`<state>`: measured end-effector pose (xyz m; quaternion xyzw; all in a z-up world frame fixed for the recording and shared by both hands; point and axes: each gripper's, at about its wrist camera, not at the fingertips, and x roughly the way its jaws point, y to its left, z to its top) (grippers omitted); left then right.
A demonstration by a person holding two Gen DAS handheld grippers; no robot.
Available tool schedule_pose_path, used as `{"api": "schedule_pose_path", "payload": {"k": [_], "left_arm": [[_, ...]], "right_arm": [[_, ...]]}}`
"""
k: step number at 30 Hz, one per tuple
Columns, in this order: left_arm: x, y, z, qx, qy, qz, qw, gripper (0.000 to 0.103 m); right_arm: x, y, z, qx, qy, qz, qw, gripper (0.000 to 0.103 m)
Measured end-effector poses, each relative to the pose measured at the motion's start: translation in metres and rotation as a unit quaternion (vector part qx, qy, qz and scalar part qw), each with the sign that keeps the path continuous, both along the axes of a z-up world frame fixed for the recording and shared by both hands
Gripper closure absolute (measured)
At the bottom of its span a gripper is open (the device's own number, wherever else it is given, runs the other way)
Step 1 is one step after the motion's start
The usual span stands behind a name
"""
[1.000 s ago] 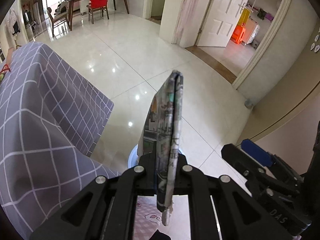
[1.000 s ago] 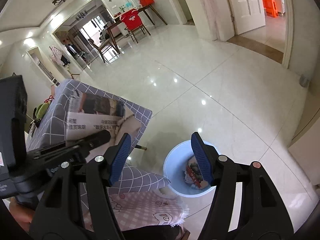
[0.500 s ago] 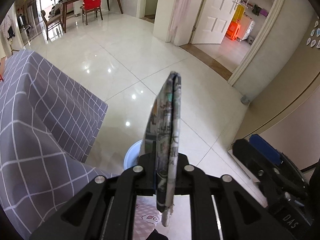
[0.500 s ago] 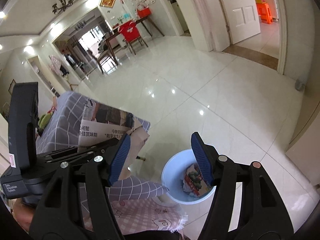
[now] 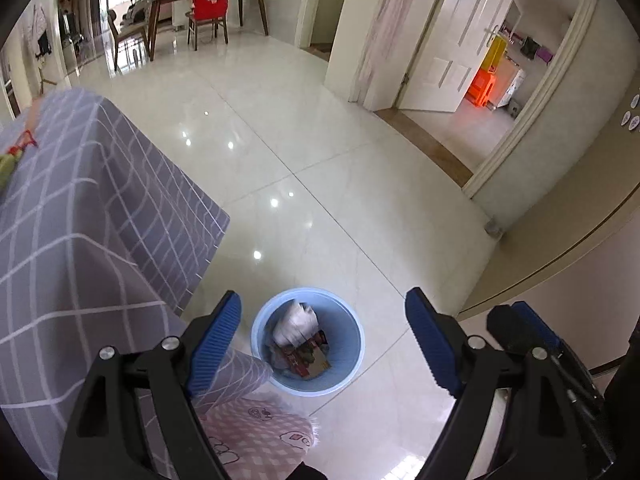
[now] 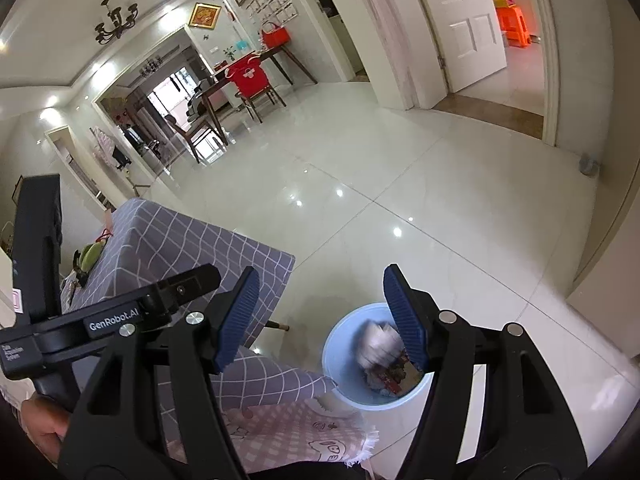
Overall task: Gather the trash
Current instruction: 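Grasp the dark snack wrapper with the left tool while the right grasps the green plush toy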
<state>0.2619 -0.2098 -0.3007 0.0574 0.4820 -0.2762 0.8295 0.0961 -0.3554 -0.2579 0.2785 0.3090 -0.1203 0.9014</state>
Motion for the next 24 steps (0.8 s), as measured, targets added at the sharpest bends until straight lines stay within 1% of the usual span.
{"api": "schedule_pose_path", "payload": {"k": [2,7,13,15,18,20,24], "left_arm": [[-0.004,0.005,0.008,-0.002,-0.011,-0.001,0.9999,0.021],[-0.012,0.025,0.031,-0.004,-0.033,0.016,0.9993,0.021],[-0.016,0.067,0.065,-0.011,-0.065,0.046,0.9968,0.021],[-0.015,0.088,0.077,-0.016,-0.075,0.059,0.9954,0.021],[-0.008,0.122,0.089,-0.027,-0.084,0.088,0.9922,0.021],[0.001,0.148,0.094,-0.027,-0.086,0.115,0.9893,0.021],[0.024,0.199,0.098,-0.030,-0.081,0.171,0.9815,0.021]], "right_arm": [[0.001,0.006,0.005,-0.003,-0.003,0.006,1.000,0.039],[0.005,0.023,0.021,-0.010,-0.014,0.024,1.000,0.039],[0.018,0.057,0.042,-0.019,-0.030,0.057,0.998,0.038],[0.026,0.072,0.048,-0.021,-0.036,0.074,0.996,0.038],[0.043,0.096,0.058,-0.024,-0.041,0.103,0.994,0.038],[0.057,0.115,0.062,-0.027,-0.043,0.125,0.991,0.038],[0.084,0.147,0.068,-0.030,-0.044,0.162,0.985,0.038]]}}
